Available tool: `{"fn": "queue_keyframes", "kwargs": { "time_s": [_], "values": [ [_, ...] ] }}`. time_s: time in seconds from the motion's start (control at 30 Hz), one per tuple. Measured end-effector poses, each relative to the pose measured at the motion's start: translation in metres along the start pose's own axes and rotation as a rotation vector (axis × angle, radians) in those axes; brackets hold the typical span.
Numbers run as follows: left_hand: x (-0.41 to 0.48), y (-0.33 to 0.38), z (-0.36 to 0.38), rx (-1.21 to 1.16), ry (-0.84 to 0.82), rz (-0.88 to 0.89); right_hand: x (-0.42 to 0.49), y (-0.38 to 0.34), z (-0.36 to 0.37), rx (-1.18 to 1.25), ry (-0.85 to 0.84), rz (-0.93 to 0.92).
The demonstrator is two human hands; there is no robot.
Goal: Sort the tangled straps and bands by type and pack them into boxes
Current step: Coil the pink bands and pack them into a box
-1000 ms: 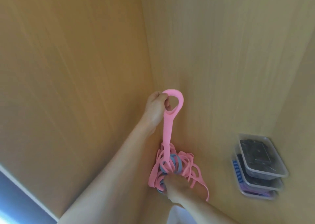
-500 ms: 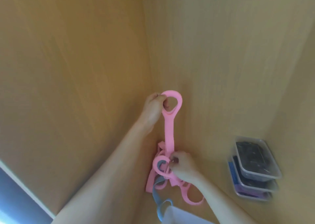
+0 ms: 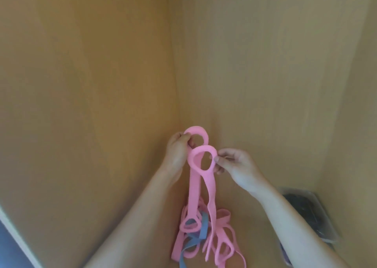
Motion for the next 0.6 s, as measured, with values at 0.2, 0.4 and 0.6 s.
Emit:
{"fn": "queue_keyframes", "kwargs": {
  "time_s": [0.2,0.4,0.6],
  "values": [
    [0.0,0.01,0.006,-0.189,-0.016,-0.003,0.011,-0.039,0.0,0.067,0.025,-0.09],
    [0.0,0.023,0.014,-0.442,-0.03,-0.011,0.024,-0.058,-0.003,0.064,0.105,-0.09],
    [-0.006,0.042,0.021,-0.55,-0.097,-0.002,0.033,-0.063,-0.008,0.045,0.176,-0.057]
  ]
}}
Point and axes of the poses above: each hand's wrist, its own x-axis towards the middle knuckle, its own z-axis out of the palm, y = z × x, the point moved 10 cm from there along x, towards the middle knuckle, and after that the axes turned 8 degrees about z, right-handed, at the moved point
